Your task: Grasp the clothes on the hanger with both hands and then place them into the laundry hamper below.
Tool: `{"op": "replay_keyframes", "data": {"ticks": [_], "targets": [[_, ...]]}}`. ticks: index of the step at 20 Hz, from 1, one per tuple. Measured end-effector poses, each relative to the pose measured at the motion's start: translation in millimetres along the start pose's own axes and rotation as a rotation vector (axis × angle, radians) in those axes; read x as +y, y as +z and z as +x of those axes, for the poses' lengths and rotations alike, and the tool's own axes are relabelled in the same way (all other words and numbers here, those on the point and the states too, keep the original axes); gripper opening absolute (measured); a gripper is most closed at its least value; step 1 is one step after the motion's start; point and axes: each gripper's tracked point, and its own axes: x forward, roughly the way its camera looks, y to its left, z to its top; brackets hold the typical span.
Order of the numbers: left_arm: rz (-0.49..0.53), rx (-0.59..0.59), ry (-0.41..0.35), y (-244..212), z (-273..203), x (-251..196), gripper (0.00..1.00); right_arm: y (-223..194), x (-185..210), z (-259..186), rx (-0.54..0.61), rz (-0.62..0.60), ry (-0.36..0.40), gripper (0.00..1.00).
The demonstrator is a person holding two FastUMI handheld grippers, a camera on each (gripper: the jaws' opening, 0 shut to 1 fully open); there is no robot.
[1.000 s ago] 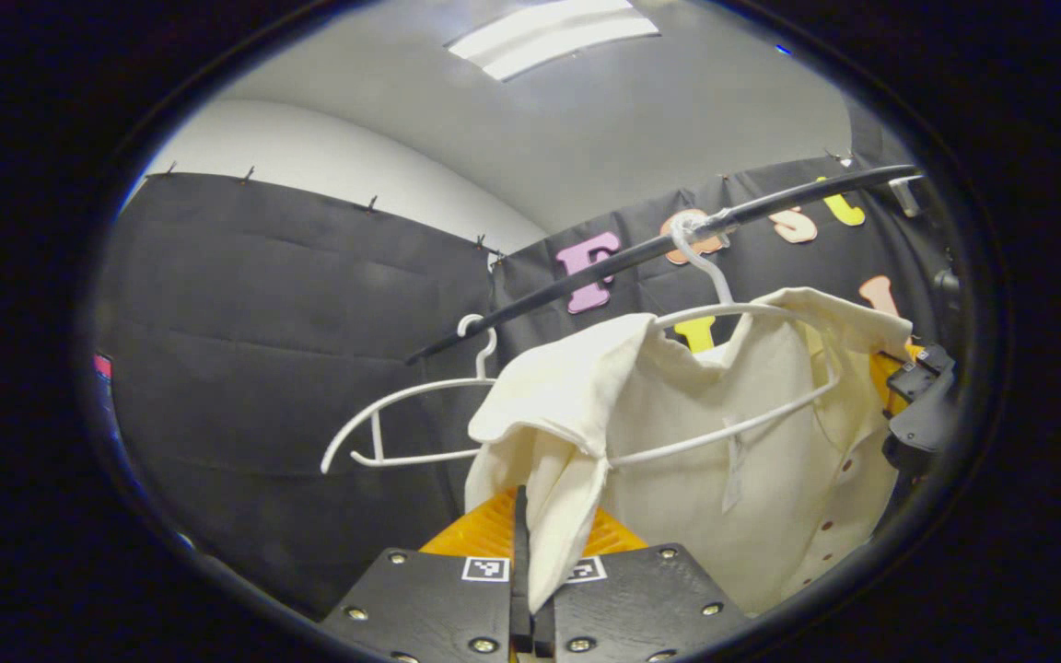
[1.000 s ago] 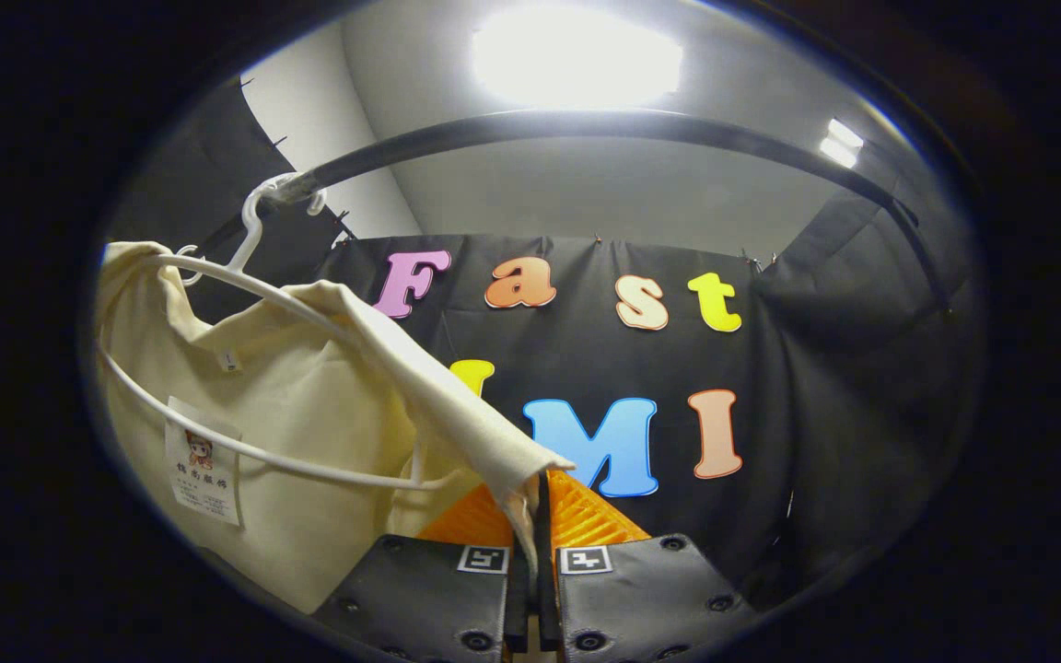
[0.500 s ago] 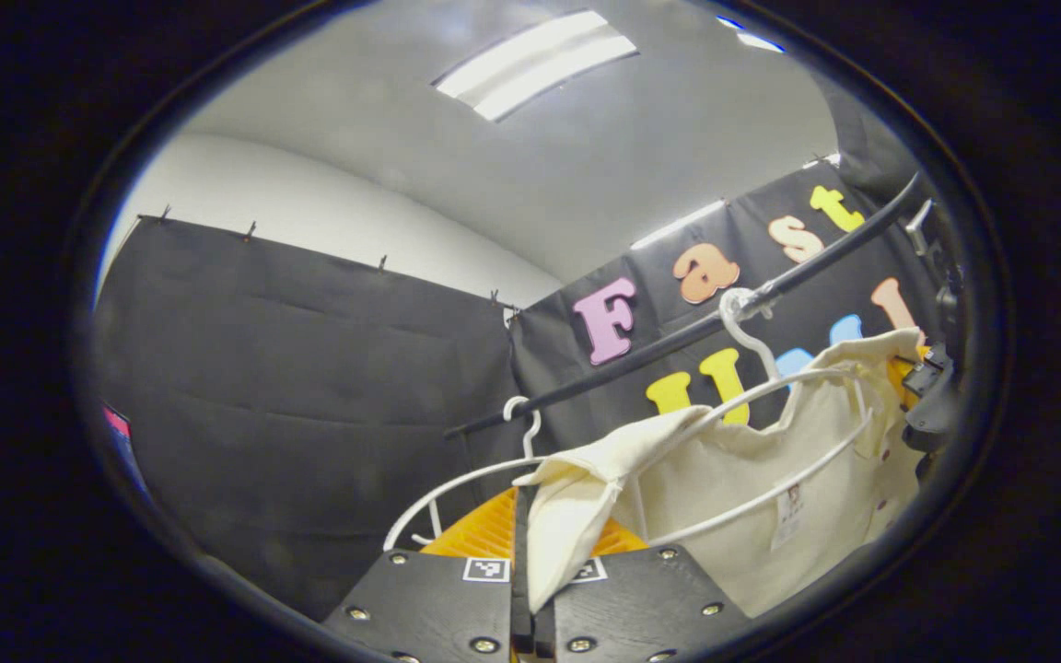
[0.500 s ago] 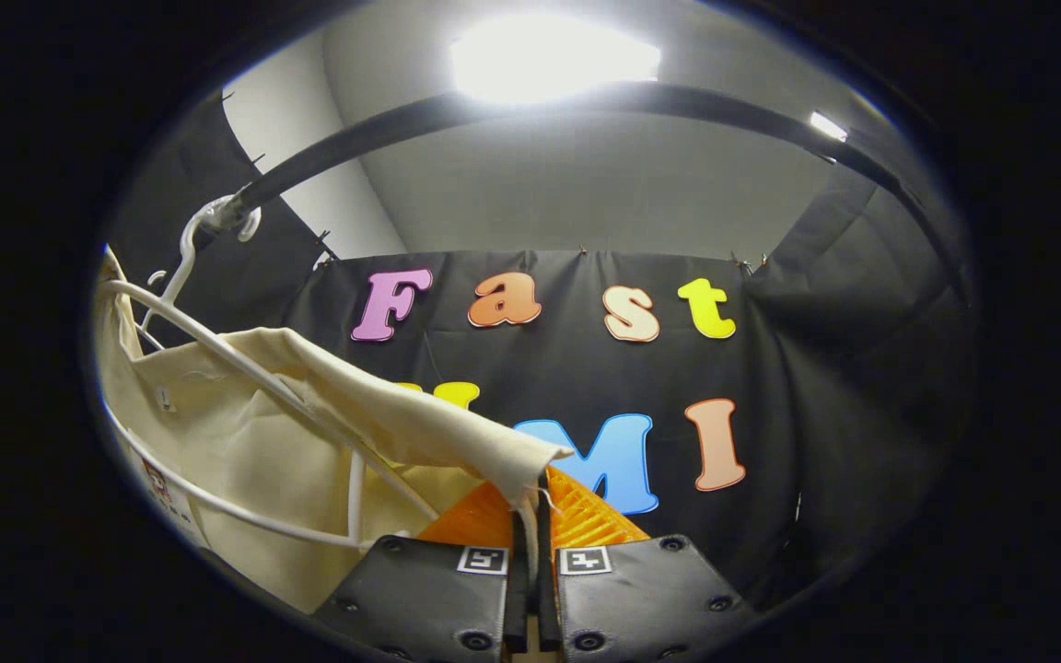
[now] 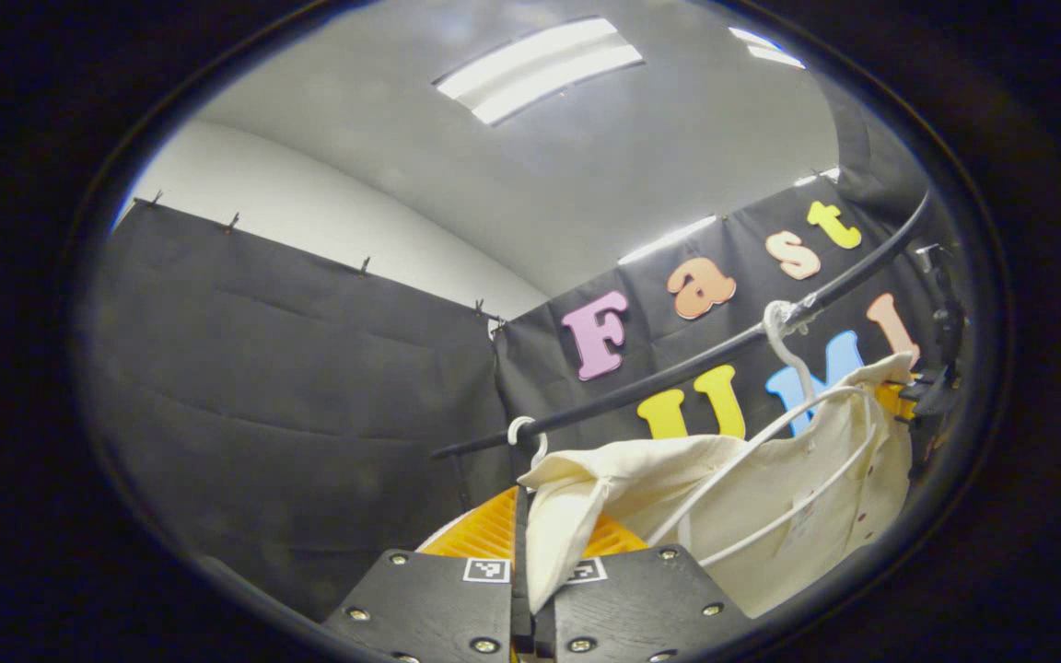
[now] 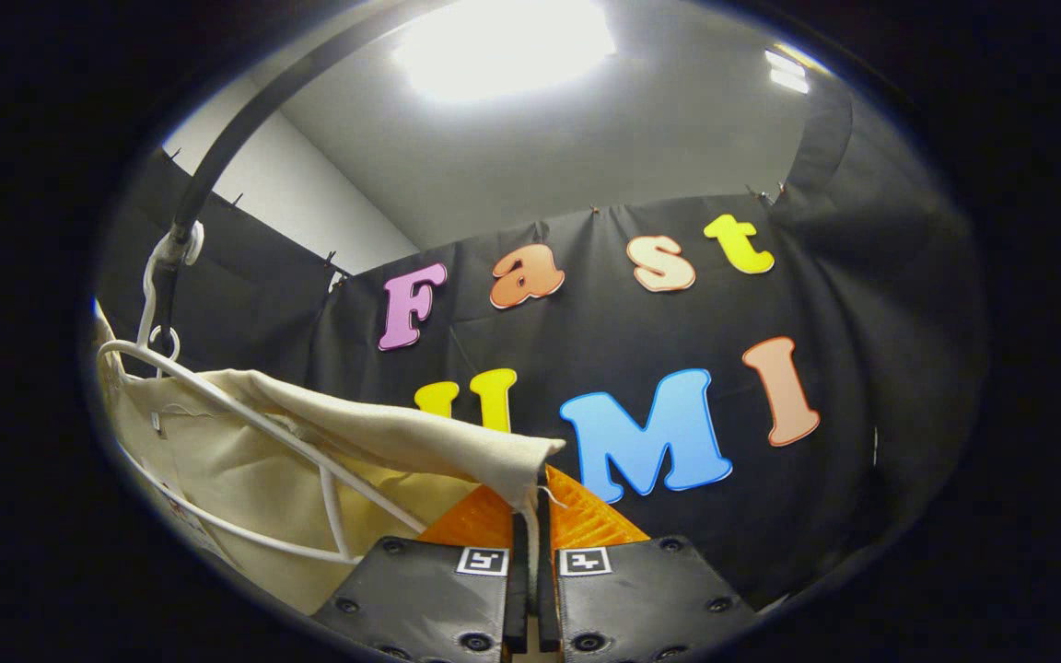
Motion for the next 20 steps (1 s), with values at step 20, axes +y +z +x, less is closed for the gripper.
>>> {"op": "replay_keyframes", "data": {"ticks": [20], "targets": [[-0.077, 0.197, -0.055, -109.8, -27.7, -6.4, 0.01, -100.4, 34.9, -66.4, 0.289, -0.02, 0.146, 0.06]]}}
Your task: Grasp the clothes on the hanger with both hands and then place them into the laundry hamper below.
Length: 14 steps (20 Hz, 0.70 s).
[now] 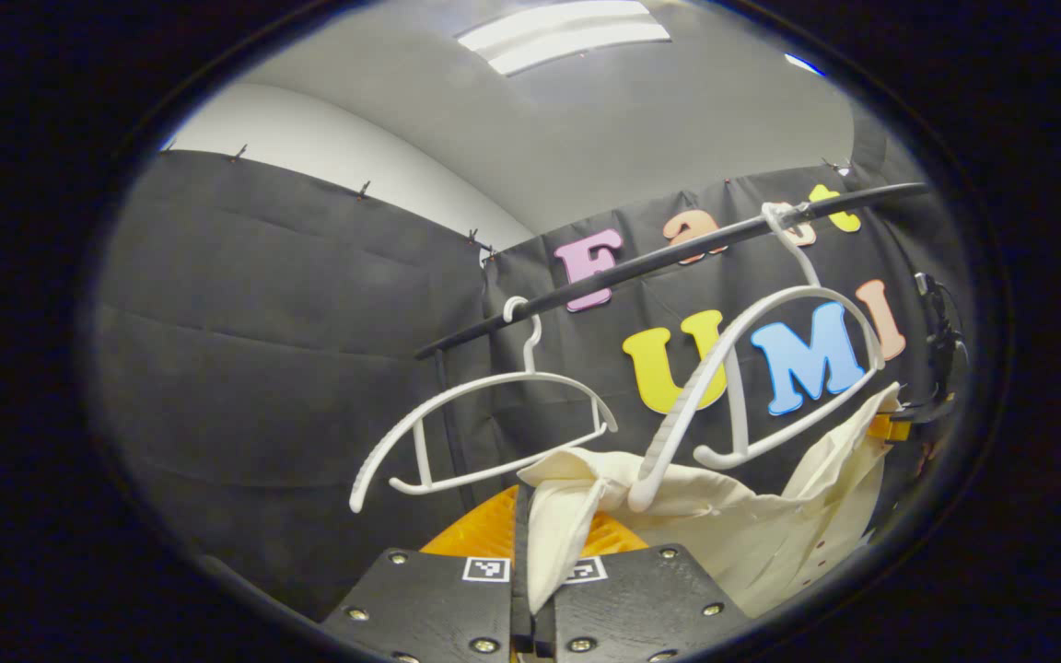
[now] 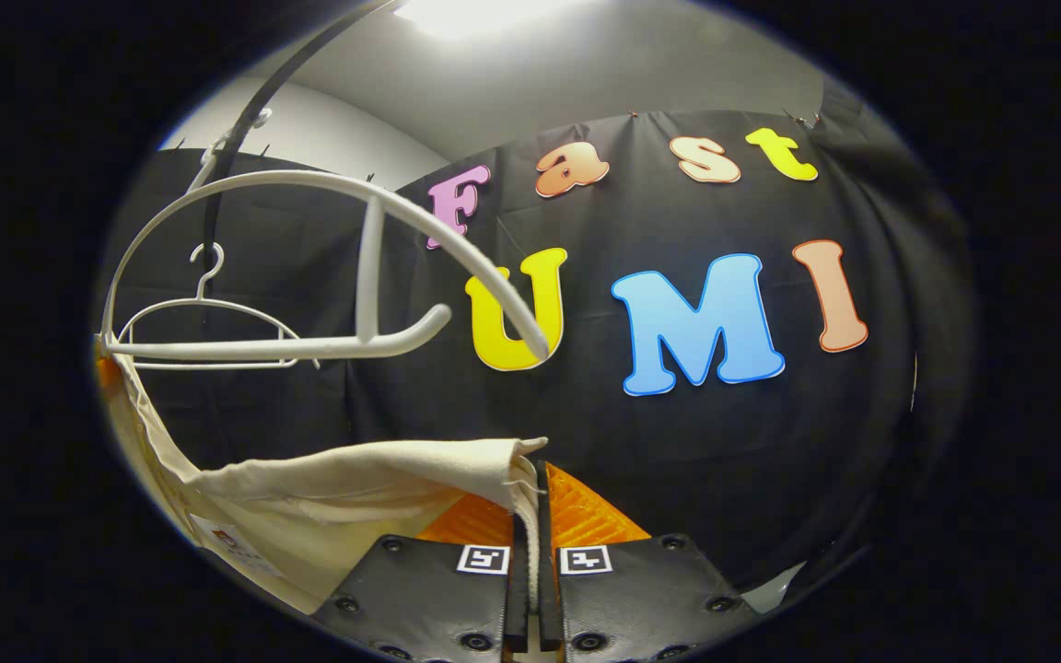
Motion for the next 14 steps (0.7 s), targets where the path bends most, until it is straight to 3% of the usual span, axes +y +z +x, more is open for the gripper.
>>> {"op": "replay_keyframes", "data": {"ticks": [5, 7, 14], "targets": [[-0.046, 0.022, -0.066, -14.9, -35.9, -16.7, 0.01, -8.8, 38.9, -38.1, 0.026, -0.034, 0.074, 0.02], [-0.052, 0.024, -0.106, -17.5, -49.6, -29.0, 0.01, -13.1, 60.0, -53.3, 0.037, -0.035, 0.111, 0.06], [-0.13, 0.046, -0.245, -29.3, -73.7, -97.2, 0.01, -33.3, 127.7, -103.7, 0.097, -0.027, 0.236, 0.06]]}}
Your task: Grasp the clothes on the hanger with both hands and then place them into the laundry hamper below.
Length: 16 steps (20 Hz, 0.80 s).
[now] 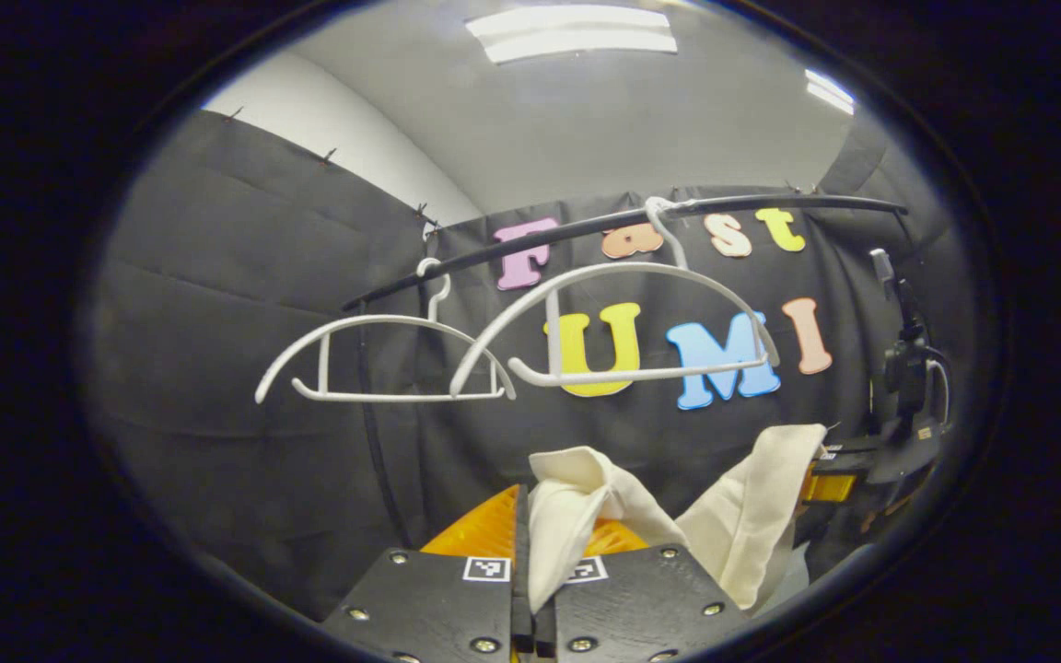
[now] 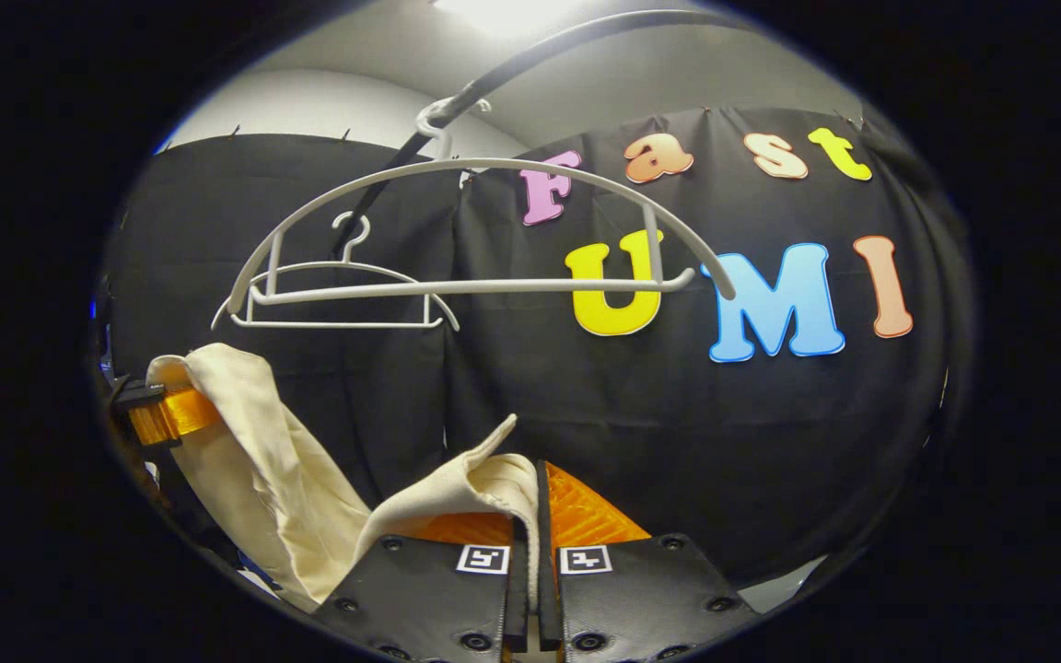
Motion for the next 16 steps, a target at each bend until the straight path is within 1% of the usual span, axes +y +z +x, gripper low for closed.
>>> {"op": "replay_keyframes", "data": {"ticks": [3, 5, 6, 7, 9, 10, 11, 13, 14, 15, 16], "targets": [[-0.053, 0.029, -0.031, -22.9, -19.8, -13.3, 0.01, -21.6, 18.9, -14.9, 0.038, -0.005, 0.047, 0.06], [-0.08, 0.075, -0.042, -45.3, -25.2, -16.6, 0.01, -50.4, 27.5, -24.8, 0.096, 0.002, 0.067, 0.06], [-0.087, 0.105, -0.041, -60.0, -25.8, -17.2, 0.01, -68.2, 32.9, -31.5, 0.131, 0.005, 0.073, 0.02], [-0.093, 0.136, -0.038, -76.1, -27.4, -19.0, 0.01, -85.0, 35.8, -36.7, 0.165, 0.006, 0.08, 0.06], [-0.095, 0.199, -0.034, -114.2, -35.9, -24.5, 0.01, -117.9, 40.3, -42.3, 0.232, -0.007, 0.089, 0.06], [-0.093, 0.229, -0.032, -129.3, -39.8, -25.5, 0.02, -133.5, 42.2, -46.5, 0.263, -0.019, 0.093, 0.02], [-0.088, 0.257, -0.028, -145.4, -43.9, -25.7, 0.02, -145.2, 41.3, -48.9, 0.29, -0.032, 0.096, 0.06], [-0.081, 0.308, -0.02, -174.0, -51.7, -22.6, 0.02, -166.4, 42.5, -49.4, 0.336, -0.035, 0.101, 0.06], [-0.079, 0.333, -0.015, -184.7, -48.1, -24.5, 0.02, -176.3, 39.9, -49.8, 0.357, -0.032, 0.099, 0.06], [-0.078, 0.357, -0.012, -198.6, -49.1, -26.9, 0.02, -185.8, 36.6, -50.5, 0.378, -0.032, 0.095, 0.02], [-0.076, 0.385, -0.009, -211.9, -50.9, -28.0, 0.02, -196.0, 35.9, -53.2, 0.397, -0.035, 0.086, 0.06]]}}
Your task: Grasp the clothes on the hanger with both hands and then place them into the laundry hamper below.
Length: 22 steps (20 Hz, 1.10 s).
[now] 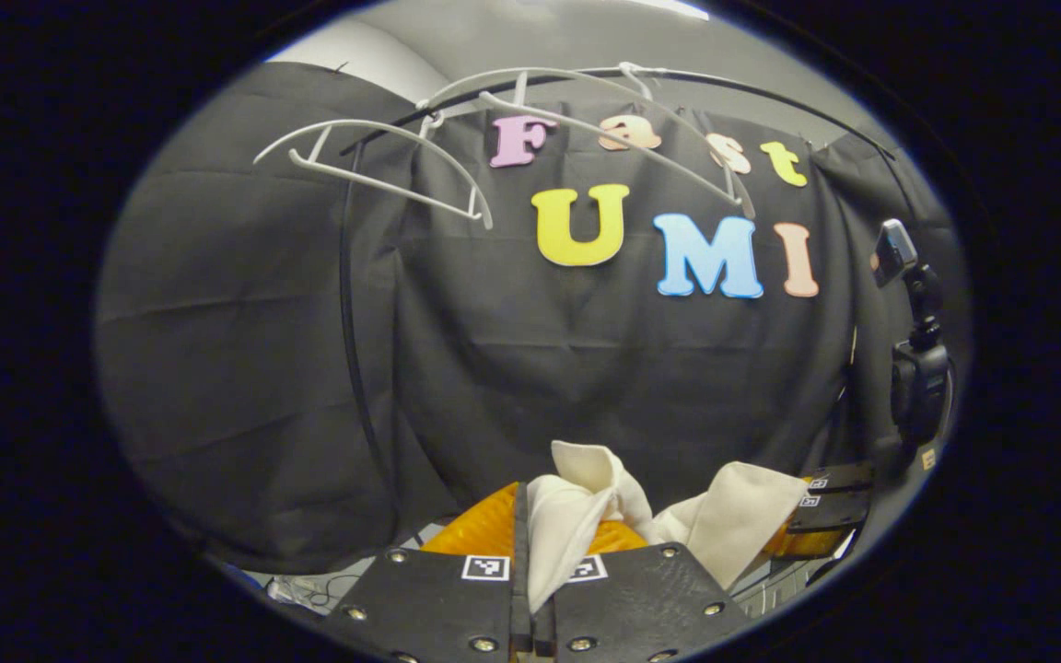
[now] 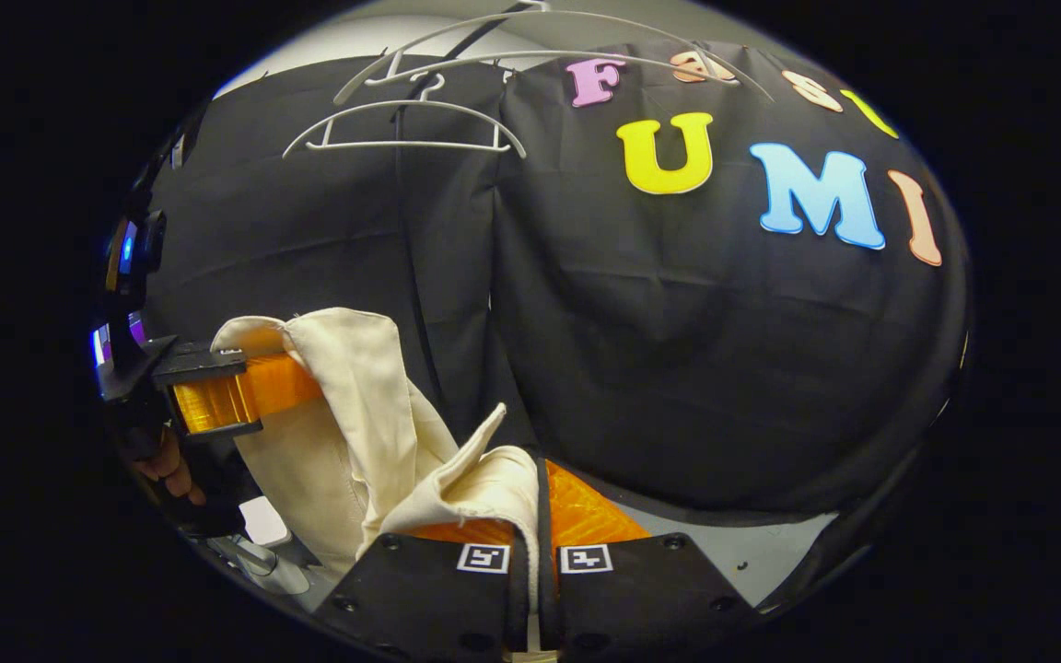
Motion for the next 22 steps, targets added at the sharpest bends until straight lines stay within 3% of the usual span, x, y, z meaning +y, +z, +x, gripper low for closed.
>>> {"op": "replay_keyframes", "data": {"ticks": [2, 13, 14, 16, 17, 18, 20, 21, 22], "targets": [[0.003, 0.061, 0.006, -28.6, 3.0, 1.1, 0.02, -21.3, 0.0, 6.3, 0.04, -0.002, -0.007, 0.02], [0.03, 0.393, 0.085, -171.9, 1.1, 26.0, 0.03, -129.0, -13.0, 21.7, 0.279, 0.036, -0.059, 0.06], [0.03, 0.421, 0.088, -183.3, -2.8, 27.7, 0.03, -135.9, -13.6, 21.4, 0.298, 0.04, -0.058, 0.02], [0.028, 0.474, 0.092, -201.1, -4.6, 31.0, 0.04, -147.2, -13.4, 20.7, 0.334, 0.034, -0.061, 0.1], [0.026, 0.499, 0.088, -208.3, -6.1, 30.9, 0.04, -150.3, -13.9, 21.0, 0.348, 0.029, -0.062, 0.05], [0.023, 0.516, 0.081, -211.6, -6.3, 29.7, 0.04, -153.9, -12.9, 23.0, 0.359, 0.027, -0.058, 0.08], [0.028, 0.526, 0.077, -212.7, -6.7, 28.9, 0.05, -160.5, -12.8, 21.2, 0.375, 0.014, -0.066, 0.23], [0.033, 0.522, 0.073, -211.2, -4.5, 29.2, 0.23, -164.0, -16.8, 22.2, 0.39, -0.001, -0.08, 0.28], [0.037, 0.515, 0.071, -209.8, -3.3, 29.1, 0.41, -173.7, -17.6, 17.9, 0.411, -0.018, -0.094, 0.41]]}}
